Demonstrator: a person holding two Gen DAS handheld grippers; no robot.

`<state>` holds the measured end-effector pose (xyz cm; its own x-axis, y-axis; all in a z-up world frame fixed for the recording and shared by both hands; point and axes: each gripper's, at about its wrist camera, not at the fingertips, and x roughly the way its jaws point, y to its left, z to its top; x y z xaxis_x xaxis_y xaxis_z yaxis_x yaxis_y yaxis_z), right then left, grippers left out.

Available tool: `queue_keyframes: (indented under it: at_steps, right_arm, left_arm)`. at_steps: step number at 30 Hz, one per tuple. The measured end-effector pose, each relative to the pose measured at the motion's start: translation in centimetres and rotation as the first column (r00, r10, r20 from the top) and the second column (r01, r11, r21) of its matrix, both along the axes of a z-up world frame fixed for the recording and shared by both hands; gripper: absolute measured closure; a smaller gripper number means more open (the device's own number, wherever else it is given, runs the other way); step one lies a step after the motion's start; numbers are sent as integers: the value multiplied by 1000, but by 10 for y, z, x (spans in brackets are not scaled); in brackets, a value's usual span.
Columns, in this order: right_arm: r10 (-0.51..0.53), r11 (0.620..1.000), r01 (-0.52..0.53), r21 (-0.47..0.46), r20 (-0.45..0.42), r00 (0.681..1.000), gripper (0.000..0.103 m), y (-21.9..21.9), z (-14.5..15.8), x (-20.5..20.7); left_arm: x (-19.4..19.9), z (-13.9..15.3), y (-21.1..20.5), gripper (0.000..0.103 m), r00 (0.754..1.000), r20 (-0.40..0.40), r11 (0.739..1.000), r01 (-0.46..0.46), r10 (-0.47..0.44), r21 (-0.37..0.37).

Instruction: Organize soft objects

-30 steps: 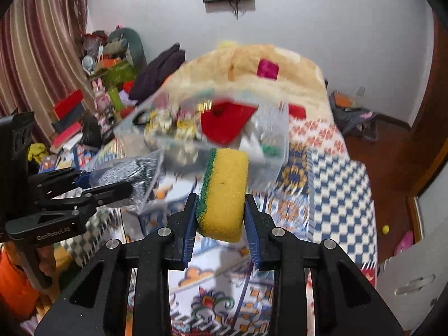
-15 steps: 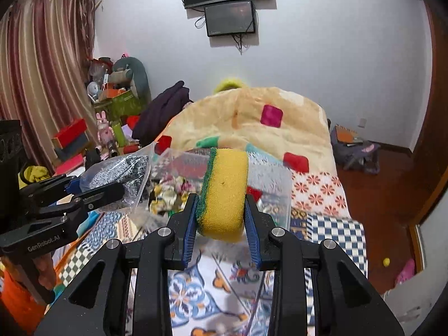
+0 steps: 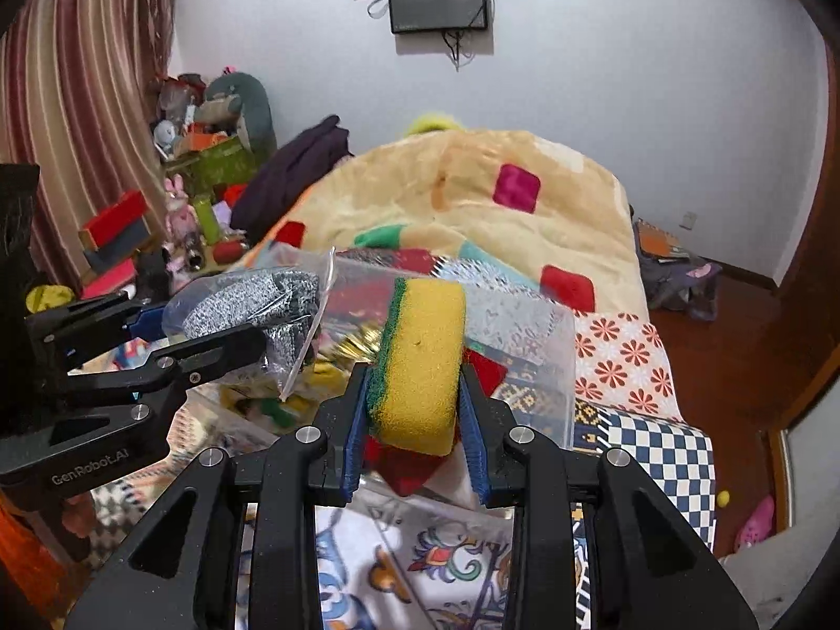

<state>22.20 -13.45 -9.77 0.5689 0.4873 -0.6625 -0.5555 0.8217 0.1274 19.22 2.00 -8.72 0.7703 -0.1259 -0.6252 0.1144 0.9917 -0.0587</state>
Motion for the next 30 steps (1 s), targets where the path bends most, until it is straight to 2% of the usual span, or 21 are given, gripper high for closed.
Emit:
queue_keyframes:
  at_steps: [7, 11, 14, 15, 17, 19, 23, 30]
  right_arm:
    - [-17, 999, 15, -49, -35, 999, 73, 1, -19, 10]
    - [-20, 997, 17, -76, -39, 999, 72, 3, -23, 9]
    - [-22, 996, 18, -87, -43, 999, 58, 3, -22, 10]
    - [-25, 995, 21, -93, -41, 999, 50, 3, -22, 10]
    - [-25, 995, 22, -94, -30, 999, 47, 0, -18, 8]
    - [-19, 997, 17, -76, -29, 999, 45, -2, -12, 6]
    - [-20, 999, 20, -41, 7, 1000, 42, -8, 7, -3]
    - [-21, 999, 18, 45, 86, 996, 42, -23, 54, -34]
  left_arm:
    - [18, -23, -1, 64, 998, -61, 1000, -1, 1, -9]
    - [19, -27, 0, 62, 997, -70, 1000, -9, 8, -11]
    - [15, -23, 0, 56, 998, -62, 1000, -14, 13, -16]
    - [14, -21, 1, 53, 998, -57, 1000, -17, 16, -18]
    - [9, -15, 2, 46, 999, -39, 999, -23, 22, -24]
    - [1, -7, 4, 43, 999, -14, 999, -31, 30, -27]
    - [-13, 12, 6, 43, 999, 27, 999, -35, 36, -38]
    - [-58, 59, 5, 42, 987, 155, 998, -35, 44, -61]
